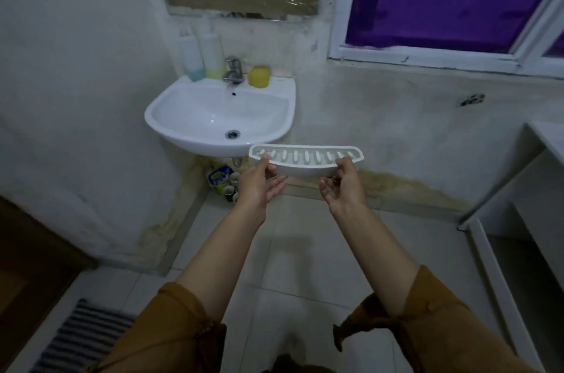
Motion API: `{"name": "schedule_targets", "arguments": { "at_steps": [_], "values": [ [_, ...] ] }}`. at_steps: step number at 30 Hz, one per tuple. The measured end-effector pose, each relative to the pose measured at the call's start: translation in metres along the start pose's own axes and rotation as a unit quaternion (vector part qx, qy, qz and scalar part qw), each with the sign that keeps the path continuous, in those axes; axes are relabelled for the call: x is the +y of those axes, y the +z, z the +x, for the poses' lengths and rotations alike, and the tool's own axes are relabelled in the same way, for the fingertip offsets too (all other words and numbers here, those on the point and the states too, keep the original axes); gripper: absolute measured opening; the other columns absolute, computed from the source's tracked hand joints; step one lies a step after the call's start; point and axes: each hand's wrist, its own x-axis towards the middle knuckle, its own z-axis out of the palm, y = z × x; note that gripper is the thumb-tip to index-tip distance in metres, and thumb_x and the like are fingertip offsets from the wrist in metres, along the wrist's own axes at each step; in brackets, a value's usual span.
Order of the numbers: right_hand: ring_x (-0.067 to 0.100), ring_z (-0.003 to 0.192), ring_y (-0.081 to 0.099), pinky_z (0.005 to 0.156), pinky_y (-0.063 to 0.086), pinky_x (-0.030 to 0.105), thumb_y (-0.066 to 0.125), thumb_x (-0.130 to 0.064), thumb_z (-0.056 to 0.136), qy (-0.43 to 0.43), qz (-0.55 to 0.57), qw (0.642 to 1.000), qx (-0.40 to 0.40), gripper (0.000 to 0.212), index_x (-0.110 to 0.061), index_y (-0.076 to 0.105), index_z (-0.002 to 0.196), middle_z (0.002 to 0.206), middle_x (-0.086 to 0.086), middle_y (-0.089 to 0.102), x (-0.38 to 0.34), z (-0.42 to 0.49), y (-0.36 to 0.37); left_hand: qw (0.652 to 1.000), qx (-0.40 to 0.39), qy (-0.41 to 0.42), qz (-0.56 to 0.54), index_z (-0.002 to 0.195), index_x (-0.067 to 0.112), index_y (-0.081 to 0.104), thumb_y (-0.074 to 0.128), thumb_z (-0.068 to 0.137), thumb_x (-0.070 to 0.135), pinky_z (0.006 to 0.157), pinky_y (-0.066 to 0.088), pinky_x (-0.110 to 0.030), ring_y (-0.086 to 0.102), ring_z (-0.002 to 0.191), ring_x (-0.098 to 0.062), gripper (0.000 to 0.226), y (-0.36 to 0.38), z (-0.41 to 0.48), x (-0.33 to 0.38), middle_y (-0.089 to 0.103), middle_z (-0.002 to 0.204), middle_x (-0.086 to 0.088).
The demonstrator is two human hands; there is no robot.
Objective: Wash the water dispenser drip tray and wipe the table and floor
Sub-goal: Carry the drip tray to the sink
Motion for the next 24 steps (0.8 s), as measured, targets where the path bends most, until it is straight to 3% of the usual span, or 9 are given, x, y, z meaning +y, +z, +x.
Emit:
{"name": "schedule_targets", "arguments": {
  "at_steps": [8, 11, 16, 20, 24],
  "values": [
    [0.008, 0.057, 0.042, 0.038, 0.041, 0.012, 0.052, -0.022, 0.09, 0.023, 0.009, 1.0, -0.011, 0.016, -0.014, 0.053, 0.075, 0.07, -0.002, 0.048, -0.001, 0.053, 0.072, 1.0, 0.007, 0.001, 0.014, 0.066, 0.012, 0.048, 0.052, 0.095, 0.03, 0.059, 0.056, -0.024, 0.065, 0.075, -0.02, 0.035, 0.004, 0.077, 0.049, 0.06, 0.076, -0.006],
    [0.01, 0.056, 0.043, 0.038, 0.041, 0.012, 0.053, -0.021, 0.089, 0.014, 0.016, 1.0, 0.015, 0.021, -0.013, 0.051, 0.069, 0.067, 0.001, 0.046, -0.009, 0.069, 0.08, 1.0, -0.004, -0.017, 0.012, 0.066, 0.01, 0.049, 0.053, 0.095, 0.028, 0.065, 0.056, -0.028, 0.064, 0.073, -0.02, 0.034, 0.015, 0.097, 0.054, 0.057, 0.073, -0.006],
    [0.012, 0.051, 0.044, 0.042, 0.042, 0.018, 0.058, -0.018, 0.084, 0.003, 0.023, 0.998, 0.062, 0.017, -0.01, 0.053, 0.07, 0.063, 0.003, 0.047, -0.02, 0.095, 0.088, 0.999, -0.029, -0.034, 0.029, 0.067, 0.01, 0.048, 0.052, 0.095, 0.029, 0.058, 0.056, -0.024, 0.064, 0.073, -0.019, 0.034, 0.032, 0.124, 0.056, 0.057, 0.076, -0.005],
    [0.012, 0.05, 0.044, 0.044, 0.043, 0.02, 0.059, -0.019, 0.084, 0.003, 0.038, 0.996, 0.085, 0.017, -0.01, 0.053, 0.07, 0.063, 0.003, 0.048, -0.021, 0.113, 0.1, 0.997, -0.054, -0.049, 0.04, 0.068, 0.009, 0.048, 0.051, 0.096, 0.028, 0.065, 0.055, -0.026, 0.063, 0.074, -0.02, 0.034, 0.04, 0.151, 0.064, 0.056, 0.075, -0.005],
    [0.013, 0.052, 0.043, 0.038, 0.041, 0.015, 0.059, -0.02, 0.085, 0.0, 0.063, 0.992, 0.111, 0.028, -0.012, 0.045, 0.062, 0.064, 0.004, 0.047, -0.02, 0.139, 0.117, 0.992, -0.092, -0.067, 0.056, 0.069, 0.009, 0.048, 0.05, 0.097, 0.027, 0.084, 0.053, -0.034, 0.063, 0.079, -0.022, 0.033, 0.047, 0.185, 0.075, 0.054, 0.077, -0.007]
  ]
}}
